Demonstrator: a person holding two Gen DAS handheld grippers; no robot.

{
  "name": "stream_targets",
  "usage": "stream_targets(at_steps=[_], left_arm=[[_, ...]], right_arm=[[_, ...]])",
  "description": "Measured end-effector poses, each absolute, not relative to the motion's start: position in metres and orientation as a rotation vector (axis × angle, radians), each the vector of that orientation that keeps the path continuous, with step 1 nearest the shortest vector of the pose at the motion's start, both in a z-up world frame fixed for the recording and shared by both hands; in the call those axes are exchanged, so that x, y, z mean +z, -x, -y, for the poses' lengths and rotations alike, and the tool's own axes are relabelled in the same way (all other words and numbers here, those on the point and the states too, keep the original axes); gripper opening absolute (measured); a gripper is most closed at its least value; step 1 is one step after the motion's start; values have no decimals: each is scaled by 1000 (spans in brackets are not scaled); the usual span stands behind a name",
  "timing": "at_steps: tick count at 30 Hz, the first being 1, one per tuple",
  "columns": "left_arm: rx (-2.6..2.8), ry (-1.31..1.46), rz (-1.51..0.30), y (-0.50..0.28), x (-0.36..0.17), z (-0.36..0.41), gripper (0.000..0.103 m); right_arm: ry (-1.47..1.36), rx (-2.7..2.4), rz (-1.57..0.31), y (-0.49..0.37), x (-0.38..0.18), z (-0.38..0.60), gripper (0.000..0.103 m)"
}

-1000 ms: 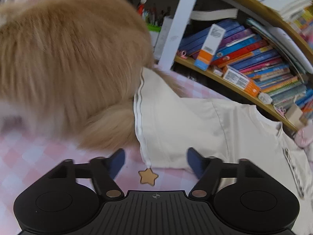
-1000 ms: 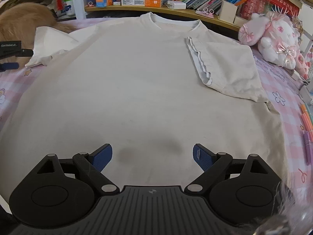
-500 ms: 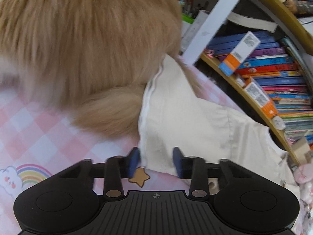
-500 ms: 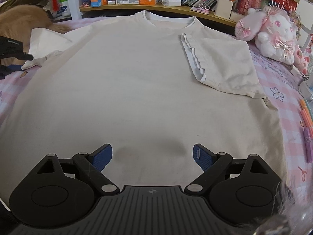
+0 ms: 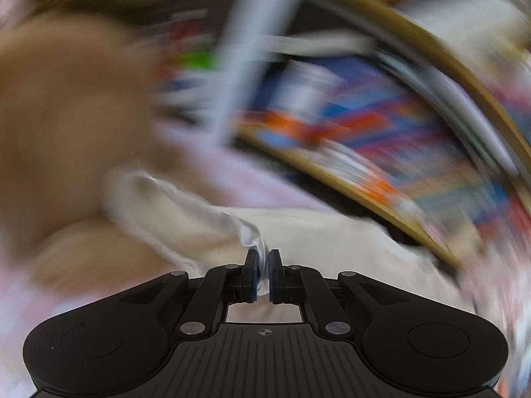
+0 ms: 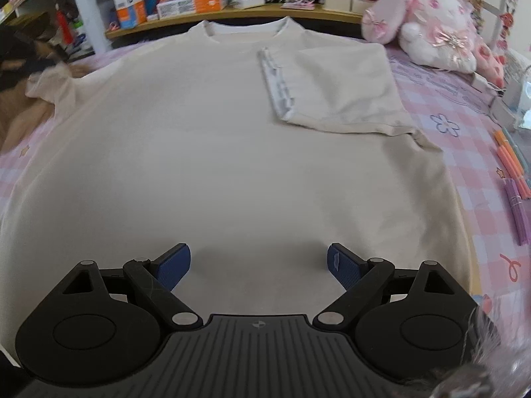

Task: Fold clothes
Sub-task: 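Grasp the sleeve with the left gripper and fold it onto the body, then pinch the folded sleeve edge with the left gripper and press it flat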

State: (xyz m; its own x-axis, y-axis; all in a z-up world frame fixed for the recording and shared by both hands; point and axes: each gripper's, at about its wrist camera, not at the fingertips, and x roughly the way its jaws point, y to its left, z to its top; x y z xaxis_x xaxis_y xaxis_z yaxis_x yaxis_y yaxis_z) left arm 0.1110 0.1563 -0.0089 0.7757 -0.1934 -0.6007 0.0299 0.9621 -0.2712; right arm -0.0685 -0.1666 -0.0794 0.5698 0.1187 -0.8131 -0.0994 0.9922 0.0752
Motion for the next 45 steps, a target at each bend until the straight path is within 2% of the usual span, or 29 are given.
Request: stream_targets(at_steps=[3,4,7,8,9,10,14,17,24,27,29,30,33,36,39,40,41,45], left_arm=[[-385,-34,-700,-110,-9,-79,5],[-473,-136,-752,-106,-20,-54,15],[-477,-412,-830,-91,-60,-12,18],[-441,-465,-820,-86,-68,-7,26],[-415,-456,-790,-80,-68,-10,35],[-402,-408,-786,-78,-63,-16,51],[-278,-144,-713,-72,-43,-63,53],[-94,-135,-649,-80,-34,-84,48],[-115,-592,-717,-107,-51,-62,45],[-133,-709,-764,-111,-60,-58,32],[-153,-758,-783,-112,-63,-57,5],[-157,-763,-788,-115,-62,-56,2],[-168,-617,-779,-138,-40,-54,2],[-249,-266,-725,-176,-11,-53,3],[-264,33,-731,-207,-6,-58,26],[-249,102,-751,-214,-8,-62,54],[-217,143,-755,-214,-10,-67,76],[-177,162,-731,-184,-15,-76,76]], right_arm=[[-37,123,-948,67,-80,177,90],[-40,126,-946,67,-80,179,90],[-45,137,-941,67,-80,184,90],[-42,144,-939,67,-80,186,91],[-38,152,-937,68,-80,186,91],[-33,159,-936,69,-80,187,91],[-18,190,-924,70,-81,189,95],[-4,202,-921,70,-82,188,97],[7,222,-908,69,-84,189,100],[6,230,-899,71,-84,190,100],[4,233,-892,71,-85,190,100],[4,235,-888,72,-85,190,101],[7,241,-877,74,-86,191,101],[13,246,-872,74,-87,191,101],[24,251,-871,75,-87,190,102],[29,254,-870,75,-87,189,102],[33,258,-868,76,-88,189,102],[37,275,-859,77,-88,191,102]])
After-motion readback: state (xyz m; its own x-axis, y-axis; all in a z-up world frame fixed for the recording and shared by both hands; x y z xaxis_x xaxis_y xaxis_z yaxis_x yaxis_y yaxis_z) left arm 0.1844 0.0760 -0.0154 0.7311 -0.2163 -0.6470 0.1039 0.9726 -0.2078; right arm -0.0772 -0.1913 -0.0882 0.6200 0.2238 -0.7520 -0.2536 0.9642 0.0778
